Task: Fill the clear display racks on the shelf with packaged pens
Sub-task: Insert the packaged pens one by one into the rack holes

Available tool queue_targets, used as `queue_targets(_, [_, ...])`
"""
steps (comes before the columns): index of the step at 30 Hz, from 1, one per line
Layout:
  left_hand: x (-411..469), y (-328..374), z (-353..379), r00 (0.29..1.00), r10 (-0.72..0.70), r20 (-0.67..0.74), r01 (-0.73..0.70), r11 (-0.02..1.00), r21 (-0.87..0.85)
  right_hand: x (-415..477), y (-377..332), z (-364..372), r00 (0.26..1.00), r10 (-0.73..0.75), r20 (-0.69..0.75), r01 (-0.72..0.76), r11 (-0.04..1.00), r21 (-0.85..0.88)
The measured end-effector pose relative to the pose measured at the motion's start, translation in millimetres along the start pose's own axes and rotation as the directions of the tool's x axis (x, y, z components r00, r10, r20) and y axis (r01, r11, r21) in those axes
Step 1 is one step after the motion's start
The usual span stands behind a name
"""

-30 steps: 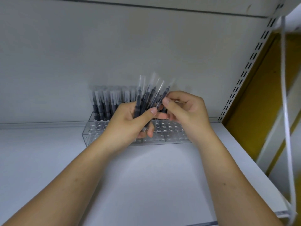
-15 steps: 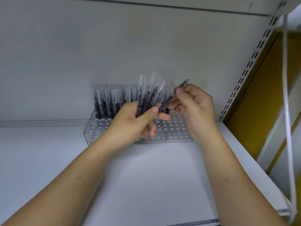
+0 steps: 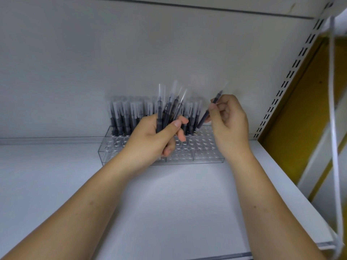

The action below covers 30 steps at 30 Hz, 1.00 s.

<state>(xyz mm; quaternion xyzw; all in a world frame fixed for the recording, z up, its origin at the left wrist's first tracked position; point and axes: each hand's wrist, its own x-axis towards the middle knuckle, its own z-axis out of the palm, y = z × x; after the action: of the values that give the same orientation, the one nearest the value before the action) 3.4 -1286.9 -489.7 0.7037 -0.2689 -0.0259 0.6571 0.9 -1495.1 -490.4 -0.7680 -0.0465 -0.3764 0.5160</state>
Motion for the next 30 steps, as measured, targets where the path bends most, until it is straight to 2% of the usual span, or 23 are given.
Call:
queue_targets(8, [-1, 5, 2, 1.0, -0.027, 0.008, 0.027, 0.998, -0.054, -3, 7, 2, 0.988, 0.026, 0.15, -0.007, 0.992, -0.126])
queue_targets(20, [-2, 6, 4, 0.999, -0.046, 0.001, 0.046, 0.996, -0.078, -5, 6, -1, 0.977, 0.123, 0.174, -0.062, 0.944, -0.324])
queue_targets(24, [-1, 5, 3, 0.999, -0.046, 0.008, 0.047, 0.996, -0.078, -6, 4, -3, 0.979, 0.147, 0.143, -0.098, 0.948, -0.303])
queue_targets(27, [-1, 4, 2, 0.999, -0.044, 0.014, 0.045, 0.997, -0.069, -6, -2, -3, 0.992, 0.112, 0.05, -0.098, 0.968, -0.23])
queue_targets(30, [-1, 2, 1, 0.999, -0.042, 0.012, 0.042, 0.998, -0.045, -5, -11, -3, 0.996, 0.086, -0.003, -0.086, 0.995, -0.046])
